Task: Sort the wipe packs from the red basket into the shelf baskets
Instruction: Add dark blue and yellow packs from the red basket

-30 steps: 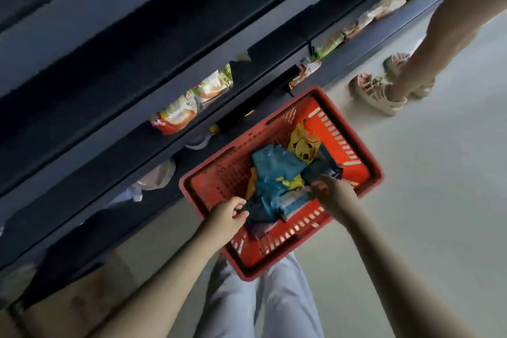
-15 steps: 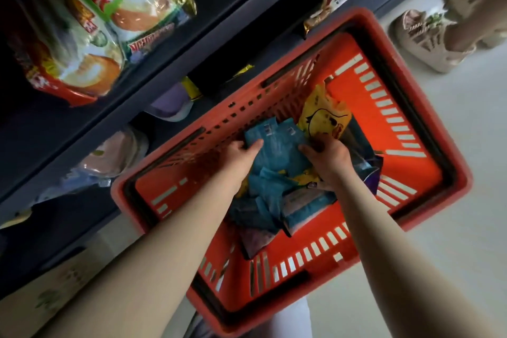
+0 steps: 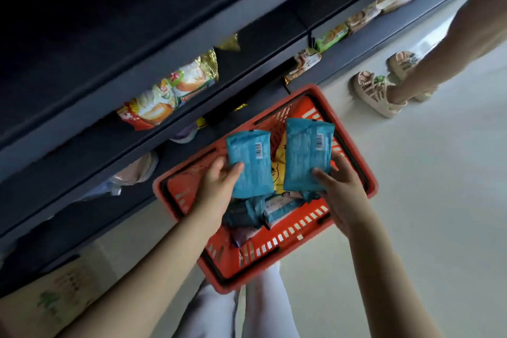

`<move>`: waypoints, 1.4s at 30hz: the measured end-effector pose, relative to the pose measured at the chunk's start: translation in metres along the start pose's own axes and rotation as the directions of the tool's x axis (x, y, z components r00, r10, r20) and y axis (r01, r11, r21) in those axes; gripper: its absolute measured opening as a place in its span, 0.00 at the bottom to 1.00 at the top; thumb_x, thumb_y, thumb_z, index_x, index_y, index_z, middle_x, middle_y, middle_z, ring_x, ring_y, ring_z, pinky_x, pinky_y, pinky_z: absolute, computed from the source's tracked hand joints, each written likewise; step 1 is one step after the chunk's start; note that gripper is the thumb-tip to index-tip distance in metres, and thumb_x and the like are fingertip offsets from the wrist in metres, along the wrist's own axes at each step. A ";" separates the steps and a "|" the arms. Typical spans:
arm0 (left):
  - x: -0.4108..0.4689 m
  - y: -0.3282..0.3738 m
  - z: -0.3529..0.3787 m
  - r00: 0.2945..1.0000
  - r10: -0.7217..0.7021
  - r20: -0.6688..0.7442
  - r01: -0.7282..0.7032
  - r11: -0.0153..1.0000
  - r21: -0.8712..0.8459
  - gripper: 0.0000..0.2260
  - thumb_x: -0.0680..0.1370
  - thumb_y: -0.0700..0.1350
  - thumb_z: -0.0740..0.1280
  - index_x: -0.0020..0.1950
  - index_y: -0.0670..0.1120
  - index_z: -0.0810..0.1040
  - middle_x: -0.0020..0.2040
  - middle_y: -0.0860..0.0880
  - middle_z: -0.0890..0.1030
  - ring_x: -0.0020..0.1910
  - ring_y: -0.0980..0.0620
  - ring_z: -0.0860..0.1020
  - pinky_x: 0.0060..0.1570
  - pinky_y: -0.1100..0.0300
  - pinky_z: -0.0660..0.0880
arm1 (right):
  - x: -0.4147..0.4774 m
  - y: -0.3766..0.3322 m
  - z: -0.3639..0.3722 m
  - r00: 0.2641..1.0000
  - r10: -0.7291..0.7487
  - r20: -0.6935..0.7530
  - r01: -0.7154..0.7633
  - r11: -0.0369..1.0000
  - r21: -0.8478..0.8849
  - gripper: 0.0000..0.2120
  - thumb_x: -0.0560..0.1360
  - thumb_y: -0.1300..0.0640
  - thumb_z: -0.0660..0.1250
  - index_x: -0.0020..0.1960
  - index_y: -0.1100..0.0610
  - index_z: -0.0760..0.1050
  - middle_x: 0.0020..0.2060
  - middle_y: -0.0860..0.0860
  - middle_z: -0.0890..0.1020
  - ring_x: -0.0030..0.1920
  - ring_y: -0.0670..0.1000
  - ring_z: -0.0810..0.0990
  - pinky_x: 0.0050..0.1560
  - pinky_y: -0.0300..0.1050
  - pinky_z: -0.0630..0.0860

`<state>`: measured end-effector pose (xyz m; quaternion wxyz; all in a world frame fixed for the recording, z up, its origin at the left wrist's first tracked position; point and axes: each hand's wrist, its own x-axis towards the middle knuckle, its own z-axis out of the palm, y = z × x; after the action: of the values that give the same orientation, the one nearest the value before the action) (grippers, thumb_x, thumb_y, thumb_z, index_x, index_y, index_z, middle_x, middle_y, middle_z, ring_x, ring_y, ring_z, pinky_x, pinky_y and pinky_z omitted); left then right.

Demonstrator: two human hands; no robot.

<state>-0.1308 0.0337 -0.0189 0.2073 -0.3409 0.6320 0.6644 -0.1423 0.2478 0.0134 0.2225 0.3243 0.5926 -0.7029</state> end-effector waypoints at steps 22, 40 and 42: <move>-0.352 0.206 -0.239 0.917 0.287 0.277 0.020 0.659 -0.752 0.25 0.65 0.64 0.72 0.54 0.52 0.75 0.37 0.49 0.69 0.29 0.54 0.64 0.38 0.58 0.65 | -0.329 -0.156 0.228 0.714 -0.227 0.662 0.073 0.965 0.252 0.27 0.78 0.41 0.53 0.72 0.54 0.67 0.64 0.57 0.77 0.63 0.55 0.78 0.62 0.53 0.70; -0.385 0.228 -0.429 0.922 0.385 0.040 -0.252 0.675 -0.694 0.17 0.81 0.52 0.60 0.67 0.48 0.72 0.59 0.39 0.81 0.54 0.34 0.81 0.51 0.41 0.79 | -0.388 -0.134 0.399 0.749 -0.432 0.502 0.455 0.887 0.083 0.14 0.76 0.61 0.67 0.62 0.57 0.73 0.55 0.55 0.83 0.52 0.52 0.83 0.48 0.47 0.79; -0.378 0.241 -0.433 0.935 0.353 -0.026 -0.285 0.709 -0.645 0.14 0.80 0.52 0.62 0.64 0.48 0.74 0.57 0.40 0.82 0.52 0.35 0.82 0.45 0.42 0.81 | -0.380 -0.148 0.409 0.737 -0.443 0.510 0.468 0.879 0.089 0.15 0.76 0.62 0.67 0.62 0.56 0.74 0.54 0.54 0.84 0.53 0.52 0.83 0.49 0.47 0.79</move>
<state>0.0394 -0.3602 0.4333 -0.0081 -0.2426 0.4059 0.8811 -0.0613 -0.1494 0.4248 0.2014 -0.0358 0.5878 -0.7827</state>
